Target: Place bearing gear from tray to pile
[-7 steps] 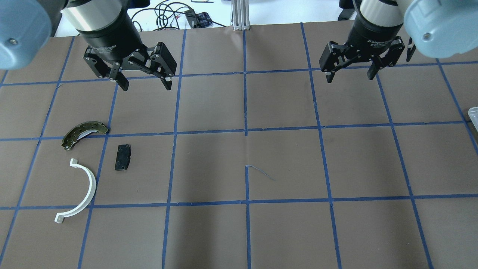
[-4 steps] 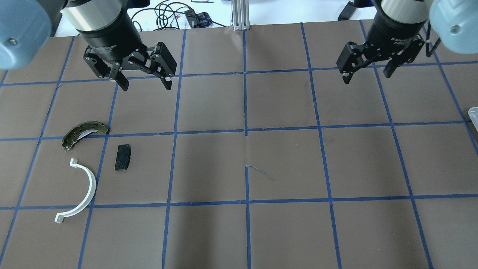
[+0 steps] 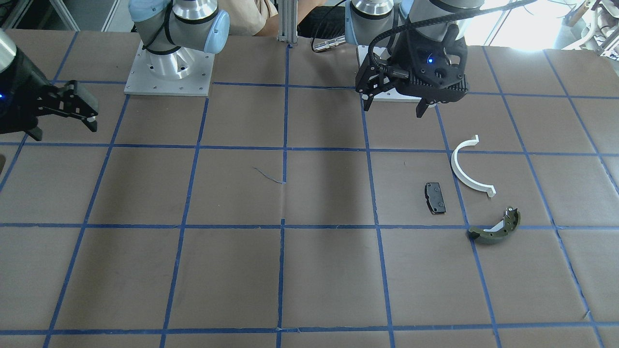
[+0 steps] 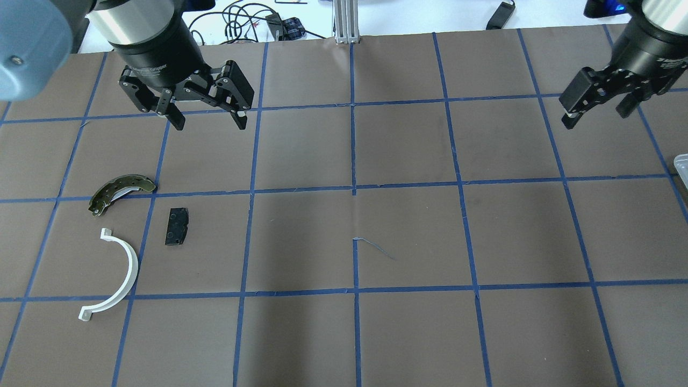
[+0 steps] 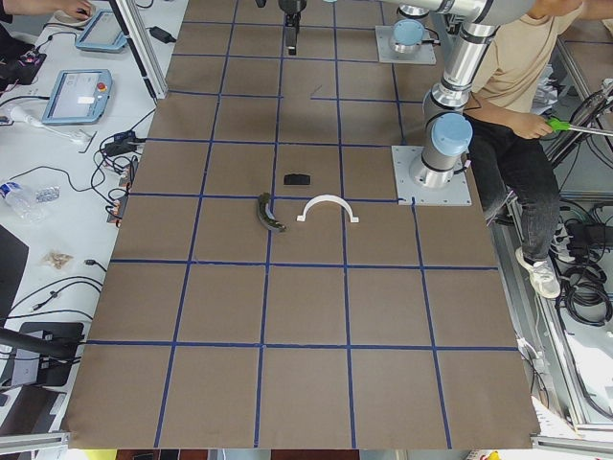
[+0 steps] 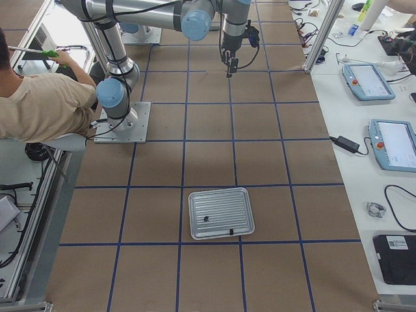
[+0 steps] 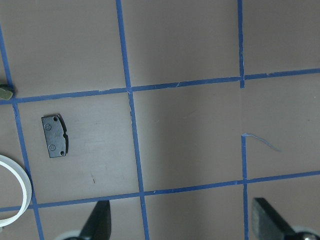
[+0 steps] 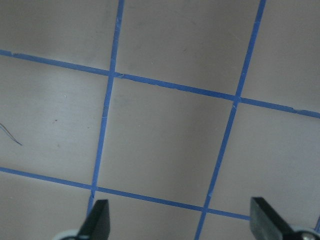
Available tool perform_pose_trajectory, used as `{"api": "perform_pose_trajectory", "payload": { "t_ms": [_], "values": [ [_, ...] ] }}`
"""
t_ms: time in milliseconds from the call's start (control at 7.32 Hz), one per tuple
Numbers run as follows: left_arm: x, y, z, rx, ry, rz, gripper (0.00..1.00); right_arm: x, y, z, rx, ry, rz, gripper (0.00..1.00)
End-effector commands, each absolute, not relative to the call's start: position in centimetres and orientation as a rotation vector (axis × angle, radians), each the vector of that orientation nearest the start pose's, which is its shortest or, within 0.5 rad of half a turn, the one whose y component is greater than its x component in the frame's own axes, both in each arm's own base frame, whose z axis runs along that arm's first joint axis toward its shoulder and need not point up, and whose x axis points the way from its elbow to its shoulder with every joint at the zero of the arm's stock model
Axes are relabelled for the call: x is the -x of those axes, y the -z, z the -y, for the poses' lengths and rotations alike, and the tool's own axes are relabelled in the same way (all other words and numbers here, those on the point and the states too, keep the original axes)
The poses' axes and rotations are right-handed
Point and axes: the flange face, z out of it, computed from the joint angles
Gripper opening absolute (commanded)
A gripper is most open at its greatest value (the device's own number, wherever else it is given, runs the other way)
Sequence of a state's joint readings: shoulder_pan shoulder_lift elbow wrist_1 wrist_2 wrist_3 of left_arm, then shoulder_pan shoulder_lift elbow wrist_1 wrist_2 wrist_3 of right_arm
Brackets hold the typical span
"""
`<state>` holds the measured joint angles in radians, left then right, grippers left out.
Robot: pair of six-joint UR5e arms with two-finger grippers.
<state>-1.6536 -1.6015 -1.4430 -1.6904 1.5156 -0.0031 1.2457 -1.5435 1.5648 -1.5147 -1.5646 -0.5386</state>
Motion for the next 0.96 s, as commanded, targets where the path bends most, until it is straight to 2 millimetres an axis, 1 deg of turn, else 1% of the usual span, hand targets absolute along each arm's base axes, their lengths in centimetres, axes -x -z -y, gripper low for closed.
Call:
{"api": "perform_pose_trajectory", "payload": {
  "t_ms": [0,137,273,410,546,683,819],
  "values": [
    [18.0,-52.4,48.8,-0.126,-0.038,-3.193,1.0,12.5,-46.6,49.8,0.369,-0.108,-3.053,1.0],
    [18.0,-52.4,48.8,-0.127,-0.038,-3.195,1.0,15.3,-46.1,49.5,0.449,-0.102,-3.038,1.0],
    [18.0,-52.4,48.8,-0.127,-0.038,-3.195,1.0,18.3,-45.7,48.8,0.456,-0.098,-3.033,1.0],
    [18.1,-52.3,48.7,-0.129,-0.041,-3.194,1.0,22.8,-44.1,48.8,0.415,-0.089,-3.055,1.0],
    [18.1,-52.4,48.7,-0.129,-0.038,-3.195,1.0,28.3,-42.3,47.8,0.477,-0.072,-3.054,1.0],
    [18.1,-52.3,48.7,-0.129,-0.041,-3.194,1.0,33.8,-40.5,46.2,0.417,-0.046,-3.079,1.0],
    [18.1,-52.3,48.8,-0.129,-0.041,-3.194,1.0,38.2,-37.7,45.8,0.442,-0.028,-3.097,1.0]
  ]
}}
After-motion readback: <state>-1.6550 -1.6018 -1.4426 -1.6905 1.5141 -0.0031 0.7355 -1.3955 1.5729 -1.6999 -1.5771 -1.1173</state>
